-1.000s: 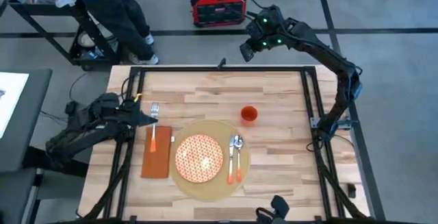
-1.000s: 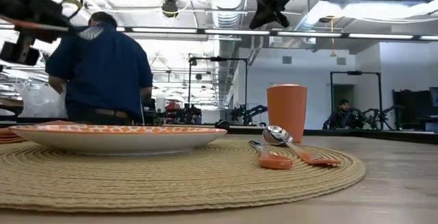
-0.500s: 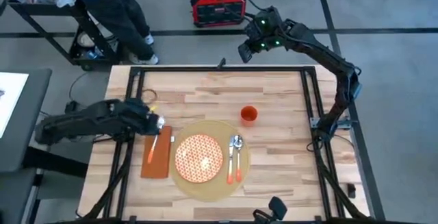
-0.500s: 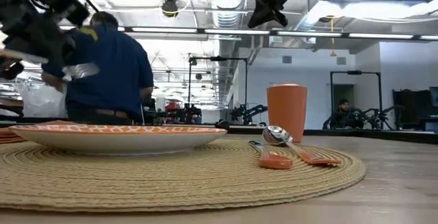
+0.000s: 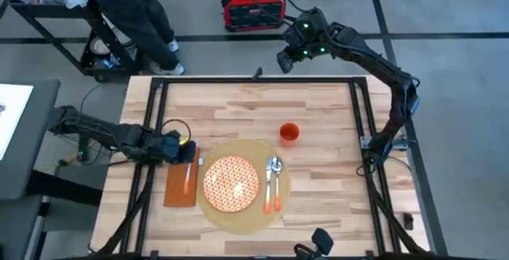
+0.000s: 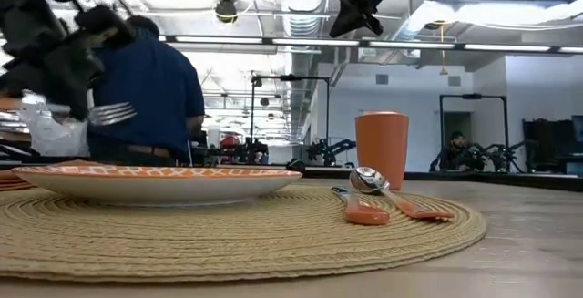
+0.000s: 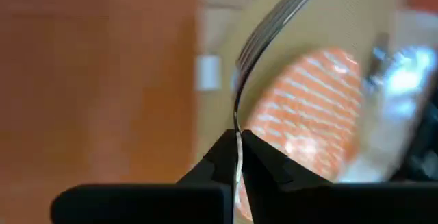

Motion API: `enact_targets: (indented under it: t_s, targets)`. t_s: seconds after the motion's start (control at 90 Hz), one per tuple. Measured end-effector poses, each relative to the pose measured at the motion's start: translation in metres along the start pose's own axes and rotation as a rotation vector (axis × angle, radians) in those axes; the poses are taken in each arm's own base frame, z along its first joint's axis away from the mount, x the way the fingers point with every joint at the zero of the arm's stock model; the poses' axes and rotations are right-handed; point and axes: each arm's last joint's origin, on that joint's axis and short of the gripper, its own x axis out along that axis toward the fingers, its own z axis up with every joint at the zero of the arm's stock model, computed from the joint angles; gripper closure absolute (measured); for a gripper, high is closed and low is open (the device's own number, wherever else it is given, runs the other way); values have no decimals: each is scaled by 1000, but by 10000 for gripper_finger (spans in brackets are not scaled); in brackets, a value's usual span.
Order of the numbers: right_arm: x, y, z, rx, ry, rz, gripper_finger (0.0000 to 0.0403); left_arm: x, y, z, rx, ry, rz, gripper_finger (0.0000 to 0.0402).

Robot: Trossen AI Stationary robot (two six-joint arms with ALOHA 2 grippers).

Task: Set table place
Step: Put the orange fork on the orange napkin

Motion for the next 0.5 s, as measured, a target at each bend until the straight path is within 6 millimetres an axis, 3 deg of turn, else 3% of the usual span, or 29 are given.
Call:
enact_targets:
  t_s: [0.5]
  targets:
    - [0,0,0,-36,4,0,403,22,2,-26,107,-1,120,402]
